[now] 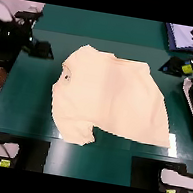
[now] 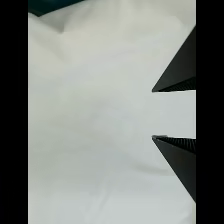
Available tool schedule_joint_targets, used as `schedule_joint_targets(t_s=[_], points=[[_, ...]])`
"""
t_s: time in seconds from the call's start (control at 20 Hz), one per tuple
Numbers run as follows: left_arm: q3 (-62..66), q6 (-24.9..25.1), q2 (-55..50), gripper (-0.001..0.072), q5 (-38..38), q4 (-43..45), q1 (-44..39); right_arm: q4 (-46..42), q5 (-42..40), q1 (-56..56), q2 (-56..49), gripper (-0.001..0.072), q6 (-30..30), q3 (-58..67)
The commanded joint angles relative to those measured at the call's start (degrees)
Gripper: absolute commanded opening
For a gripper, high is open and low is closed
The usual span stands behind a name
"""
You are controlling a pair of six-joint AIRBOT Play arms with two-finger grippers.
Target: Fold the shirts.
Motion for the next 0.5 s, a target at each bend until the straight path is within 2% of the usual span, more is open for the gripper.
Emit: schedule_joint_targets(t_s=[0.0,0.2,0.45], points=[[-23.7,-2.1,14.1,0.0479,5.1,-0.5,0.6,0.2,-2.3,-1.8,10.5,0.0324,-0.9,-11.3],[-46.9,-3.8,27.1,0.0479,9.5,-3.7,0.4,0.2,-7.3,-1.8,18.8,0.0324,-0.9,-18.8],[-58.5,-4.1,30.5,0.0479,14.4,-8.3,0.4,0.2,-7.8,-1.8,22.6,0.0324,-0.9,-21.8]])
